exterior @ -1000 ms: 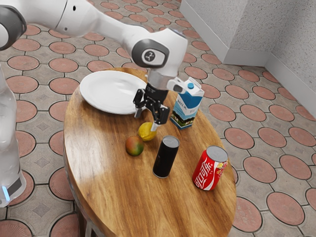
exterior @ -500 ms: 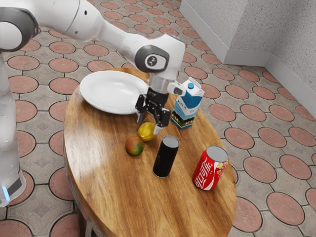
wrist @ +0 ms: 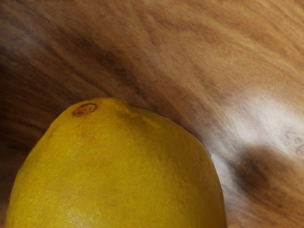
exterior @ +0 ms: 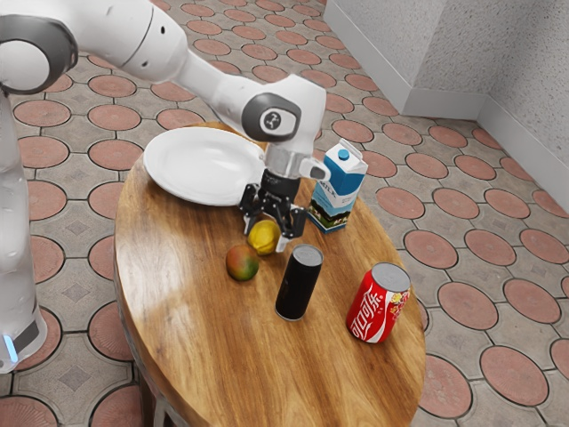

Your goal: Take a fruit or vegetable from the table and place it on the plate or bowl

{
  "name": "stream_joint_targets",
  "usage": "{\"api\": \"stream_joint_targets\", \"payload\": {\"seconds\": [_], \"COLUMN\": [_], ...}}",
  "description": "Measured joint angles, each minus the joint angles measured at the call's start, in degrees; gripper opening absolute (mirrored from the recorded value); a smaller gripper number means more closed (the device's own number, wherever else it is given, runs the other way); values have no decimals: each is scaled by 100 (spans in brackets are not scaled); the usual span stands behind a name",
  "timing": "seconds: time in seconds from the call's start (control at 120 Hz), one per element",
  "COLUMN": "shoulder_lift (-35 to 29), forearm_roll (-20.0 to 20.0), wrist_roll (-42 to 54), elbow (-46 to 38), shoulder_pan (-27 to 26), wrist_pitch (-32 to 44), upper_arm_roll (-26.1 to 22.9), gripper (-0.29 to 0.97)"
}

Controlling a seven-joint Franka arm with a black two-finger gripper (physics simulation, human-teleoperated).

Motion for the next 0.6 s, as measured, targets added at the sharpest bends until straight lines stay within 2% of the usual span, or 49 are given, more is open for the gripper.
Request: {"api": "stream_joint_targets", "payload": {"seconds": [0.075,0.175,0.25,0.358,0.417,0.5,0.542,0.6], "shoulder_lift": [87,88,64,15,-333,-1039,-1265,-1441], "forearm_roll": [2,52,125,225,418,757,863,962], "wrist_roll": [-23,-55,-83,-146,-233,-418,-500,-589], "elbow": [-10,-20,-18,-4,15,25,8,-18], "shoulder_pan": [49,126,157,149,51,-280,-199,174], "wrist_pitch": [22,67,115,190,223,251,257,259], "upper_arm_roll": [3,6,7,5,-5,-10,-8,-2], "gripper": [61,42,33,30,27,28,29,29]}}
